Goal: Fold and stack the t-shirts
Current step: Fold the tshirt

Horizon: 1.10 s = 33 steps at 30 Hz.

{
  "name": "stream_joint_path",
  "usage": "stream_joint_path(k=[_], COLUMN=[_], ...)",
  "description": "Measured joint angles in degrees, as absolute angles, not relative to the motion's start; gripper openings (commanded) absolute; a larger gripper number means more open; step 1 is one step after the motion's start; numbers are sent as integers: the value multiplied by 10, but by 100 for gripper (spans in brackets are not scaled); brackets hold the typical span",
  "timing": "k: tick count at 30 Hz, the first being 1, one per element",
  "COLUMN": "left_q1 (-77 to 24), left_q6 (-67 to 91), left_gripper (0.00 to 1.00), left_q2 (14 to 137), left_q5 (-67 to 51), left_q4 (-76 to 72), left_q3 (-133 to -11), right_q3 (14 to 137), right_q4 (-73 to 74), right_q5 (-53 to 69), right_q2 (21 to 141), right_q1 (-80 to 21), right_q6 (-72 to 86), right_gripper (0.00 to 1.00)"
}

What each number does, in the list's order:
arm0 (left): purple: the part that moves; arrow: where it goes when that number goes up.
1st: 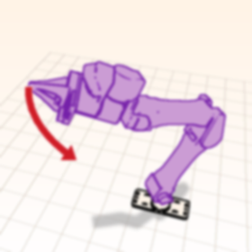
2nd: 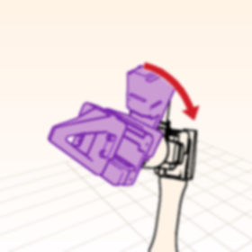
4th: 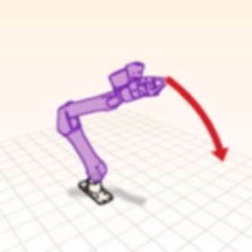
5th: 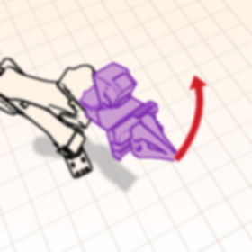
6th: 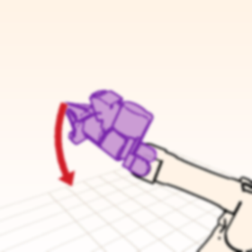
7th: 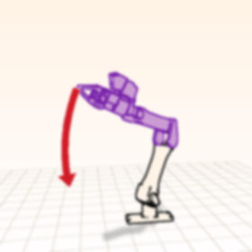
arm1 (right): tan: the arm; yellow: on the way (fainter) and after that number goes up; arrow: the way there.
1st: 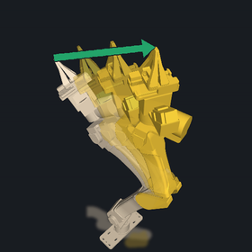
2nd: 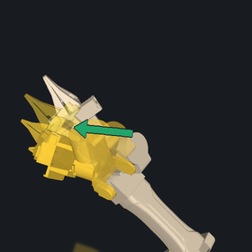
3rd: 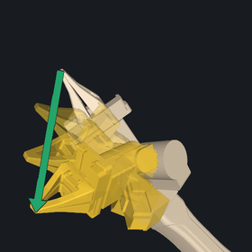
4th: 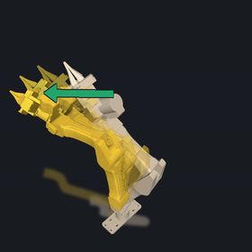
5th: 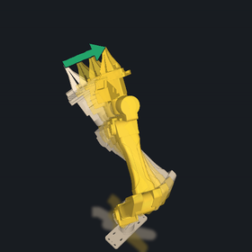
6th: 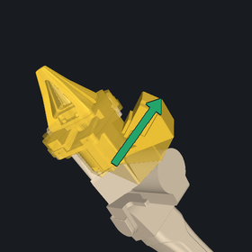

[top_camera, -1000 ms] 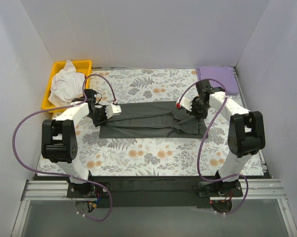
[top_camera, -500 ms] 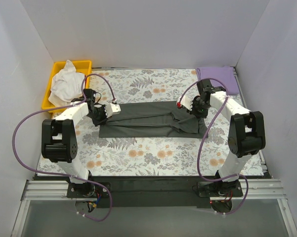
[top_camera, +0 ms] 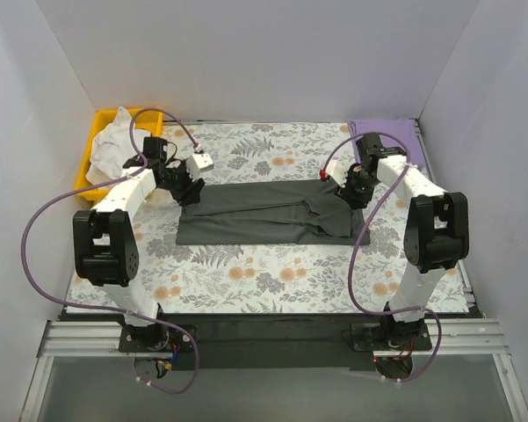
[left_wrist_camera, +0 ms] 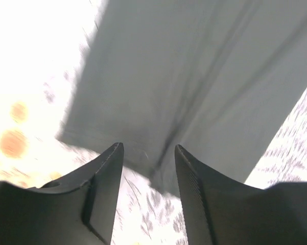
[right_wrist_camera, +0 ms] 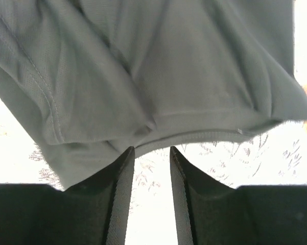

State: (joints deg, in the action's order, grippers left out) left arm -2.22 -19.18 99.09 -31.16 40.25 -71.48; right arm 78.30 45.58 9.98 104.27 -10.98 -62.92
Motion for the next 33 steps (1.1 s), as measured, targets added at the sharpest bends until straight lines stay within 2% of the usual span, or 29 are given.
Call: stream_joint_path(k=[5,10,13,17,23,33], left_q1=[-72,-212,-297,-375,-440,-498], left_q6=[-95,-2,4,-29,-133,-251], left_gripper=[47,45,41,38,38,39], left_q2=[964,909,921,995,1093,1159], left_q5=[-368,-381,-384,-384,-376,-364], left_q4=[344,201,145,96,54,-3], left_q3=[-735,-638,-624,-671,-729,-730], right_q3=[848,861,834,780,743,723], right_q4=[494,517,531,552,545,503], right_q5=[150,213,244,269,277,256], right_q2=[1048,1048,1041,1027,1026,1058], right_q1=[-62,-13,11,18,18,22], right_q6=[-576,-512,-472,-420,-361,-320], right_gripper=[39,32,25,15,8,7])
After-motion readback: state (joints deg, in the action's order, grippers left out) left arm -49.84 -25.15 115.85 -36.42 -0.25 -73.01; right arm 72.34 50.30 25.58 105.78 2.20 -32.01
